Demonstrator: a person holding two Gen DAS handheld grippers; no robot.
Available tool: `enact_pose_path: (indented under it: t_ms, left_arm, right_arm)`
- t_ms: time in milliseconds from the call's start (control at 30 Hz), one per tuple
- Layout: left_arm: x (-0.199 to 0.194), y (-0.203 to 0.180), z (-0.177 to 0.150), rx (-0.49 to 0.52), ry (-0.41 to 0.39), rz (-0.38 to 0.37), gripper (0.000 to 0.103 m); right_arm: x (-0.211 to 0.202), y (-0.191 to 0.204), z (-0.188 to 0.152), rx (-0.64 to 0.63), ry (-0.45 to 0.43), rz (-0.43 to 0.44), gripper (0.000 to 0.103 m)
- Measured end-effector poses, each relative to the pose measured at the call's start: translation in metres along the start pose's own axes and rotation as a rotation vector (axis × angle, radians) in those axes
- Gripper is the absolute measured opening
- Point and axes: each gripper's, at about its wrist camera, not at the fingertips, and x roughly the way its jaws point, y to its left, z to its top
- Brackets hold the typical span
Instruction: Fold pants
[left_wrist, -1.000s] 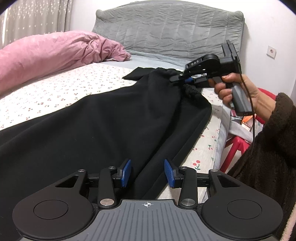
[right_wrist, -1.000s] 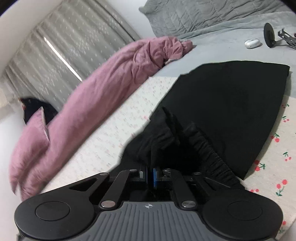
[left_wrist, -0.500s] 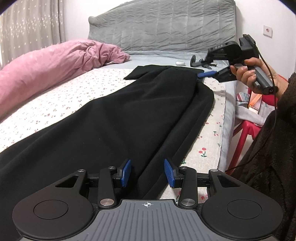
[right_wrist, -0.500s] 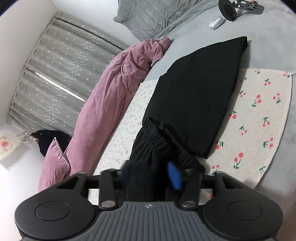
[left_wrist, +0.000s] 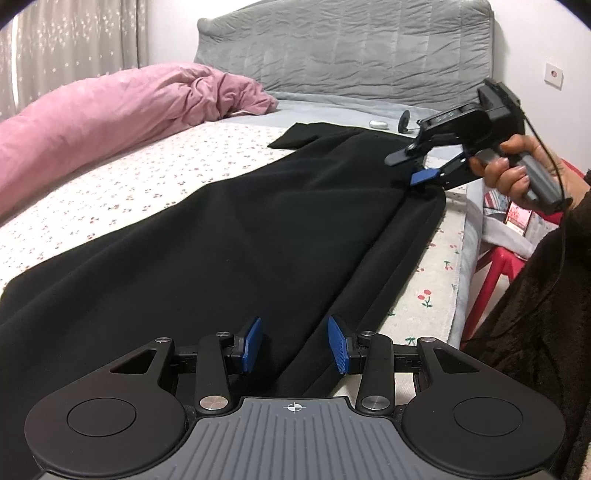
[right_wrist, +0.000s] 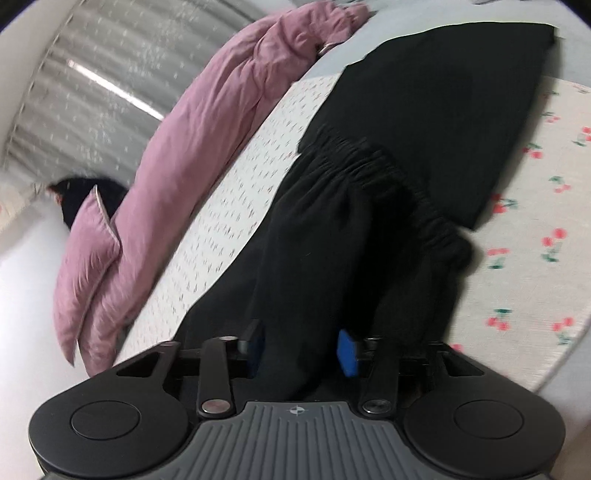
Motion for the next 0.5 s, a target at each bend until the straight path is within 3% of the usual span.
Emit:
enact_pose_path:
  t_ms: [33,100,267,367,433,500]
  left_arm:
    - [0.001,-0.001,0.001,0.004,-0.003,-0.001,0.04]
    - [0.003,-0.003,0.003,0.012,-0.011,-0.001,0.054]
    - [0.009,-0.011,0.008,0.033,-0.031,0.008,0.057]
    - [0.011,-0.015,0.009,0.046,-0.056,0.061,0.056]
    - [0.014,-0.019,0.008,0.069,-0.064,0.131,0.048]
    - [0.02,-0.021,0.007,0.097,-0.045,0.185,0.029]
  right_arm:
    - [0.002,0.005,0.0,-0.013,-0.002,-0.004,0.019]
    - [0.002,0.015,0.003,-0.042,-0.043,-0.024,0.007]
    - [-0.021,0.04,0.013,-0.067,-0.171,0.074,0.005]
    - [-0.028,0.043,0.019,-0.039,-0.2,0.125,0.005]
    - [-0.026,0.035,0.021,-0.01,-0.206,0.122,0.009]
    - [-0.02,0.021,0.022,0.045,-0.201,0.08,0.017]
